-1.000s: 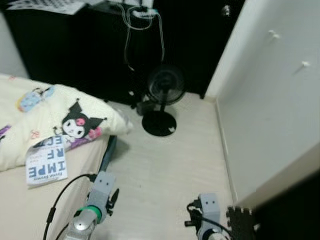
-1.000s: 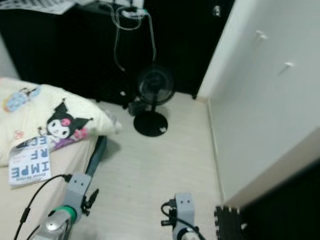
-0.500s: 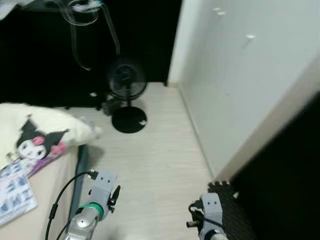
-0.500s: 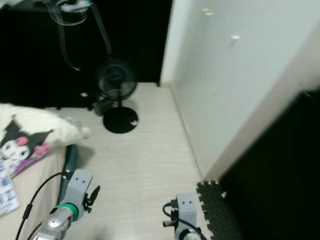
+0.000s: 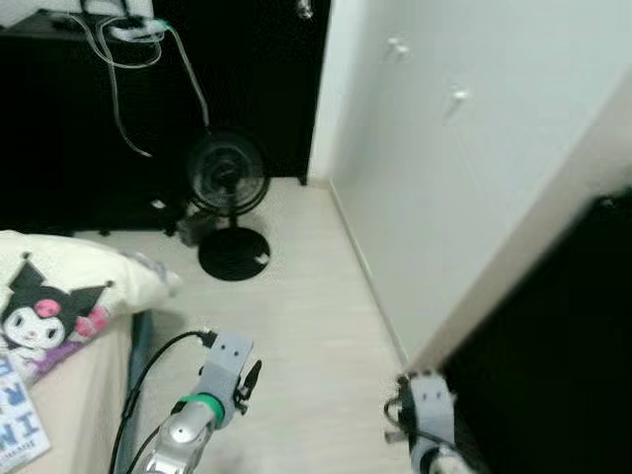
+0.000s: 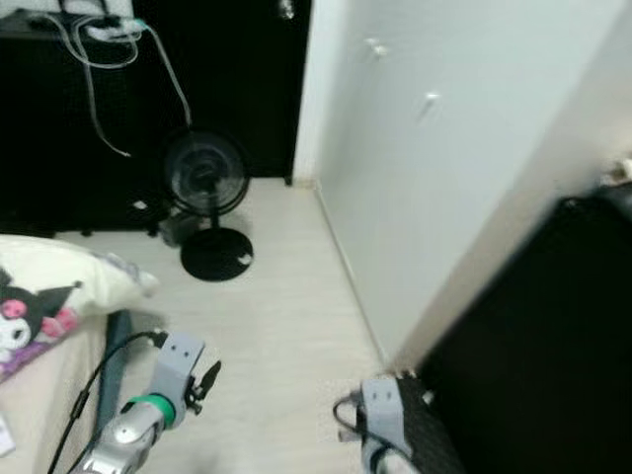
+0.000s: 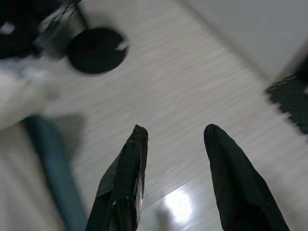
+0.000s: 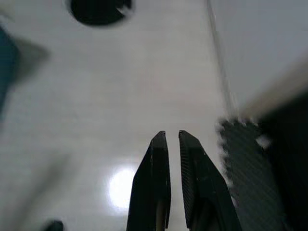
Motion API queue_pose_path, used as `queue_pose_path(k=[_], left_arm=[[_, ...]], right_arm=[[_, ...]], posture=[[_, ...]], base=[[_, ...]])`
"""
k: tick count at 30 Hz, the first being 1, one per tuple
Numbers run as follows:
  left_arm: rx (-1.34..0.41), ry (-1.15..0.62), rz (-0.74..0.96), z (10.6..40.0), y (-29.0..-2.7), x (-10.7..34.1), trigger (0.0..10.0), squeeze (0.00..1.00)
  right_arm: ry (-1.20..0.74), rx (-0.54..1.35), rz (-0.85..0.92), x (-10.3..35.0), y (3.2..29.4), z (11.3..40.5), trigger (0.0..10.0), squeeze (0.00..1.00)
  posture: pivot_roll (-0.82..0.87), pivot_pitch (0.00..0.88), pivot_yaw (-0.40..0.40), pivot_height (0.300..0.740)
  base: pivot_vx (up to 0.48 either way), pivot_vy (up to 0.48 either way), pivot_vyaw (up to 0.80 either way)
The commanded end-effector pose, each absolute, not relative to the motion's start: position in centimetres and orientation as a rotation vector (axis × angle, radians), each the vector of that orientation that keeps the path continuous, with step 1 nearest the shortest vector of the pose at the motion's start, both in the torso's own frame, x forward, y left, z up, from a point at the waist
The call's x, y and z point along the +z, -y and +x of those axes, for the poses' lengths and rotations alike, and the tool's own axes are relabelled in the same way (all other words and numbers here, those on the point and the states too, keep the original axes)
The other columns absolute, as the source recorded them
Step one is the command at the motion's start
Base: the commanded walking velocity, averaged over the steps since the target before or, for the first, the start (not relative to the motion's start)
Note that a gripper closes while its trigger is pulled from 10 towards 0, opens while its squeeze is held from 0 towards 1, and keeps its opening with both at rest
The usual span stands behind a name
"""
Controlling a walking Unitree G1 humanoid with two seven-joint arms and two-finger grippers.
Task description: Clean up the room
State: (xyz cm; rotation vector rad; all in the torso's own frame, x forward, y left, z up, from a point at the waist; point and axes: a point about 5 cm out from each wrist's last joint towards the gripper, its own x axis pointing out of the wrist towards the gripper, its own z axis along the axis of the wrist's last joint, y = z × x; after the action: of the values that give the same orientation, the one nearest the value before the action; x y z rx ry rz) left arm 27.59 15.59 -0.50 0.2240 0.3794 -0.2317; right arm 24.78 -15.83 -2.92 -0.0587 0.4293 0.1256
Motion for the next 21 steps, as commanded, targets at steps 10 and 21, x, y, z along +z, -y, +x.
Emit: queue_pose_path(k=[10,21], left_arm=[[-0.241,-0.388,0.212,27.47,-14.84,-0.75,10.0,0.0],[-0.233,-0.397,0.2,27.34,-14.99,-0.89,10.0,0.0]], right_arm=[[-0.418,0.173,-0.075,-2.81,15.01,24.86,10.0,0.0],[-0.454,0.16,-0.09,-3.44,15.26,24.21,10.0,0.0]], posture=[[-0.05,0.01,0.012,0.74],[-0.05,0.016,0.014,0.74]], base=[[0.458,0.0,0.0],[0.373,0.0,-0.56]])
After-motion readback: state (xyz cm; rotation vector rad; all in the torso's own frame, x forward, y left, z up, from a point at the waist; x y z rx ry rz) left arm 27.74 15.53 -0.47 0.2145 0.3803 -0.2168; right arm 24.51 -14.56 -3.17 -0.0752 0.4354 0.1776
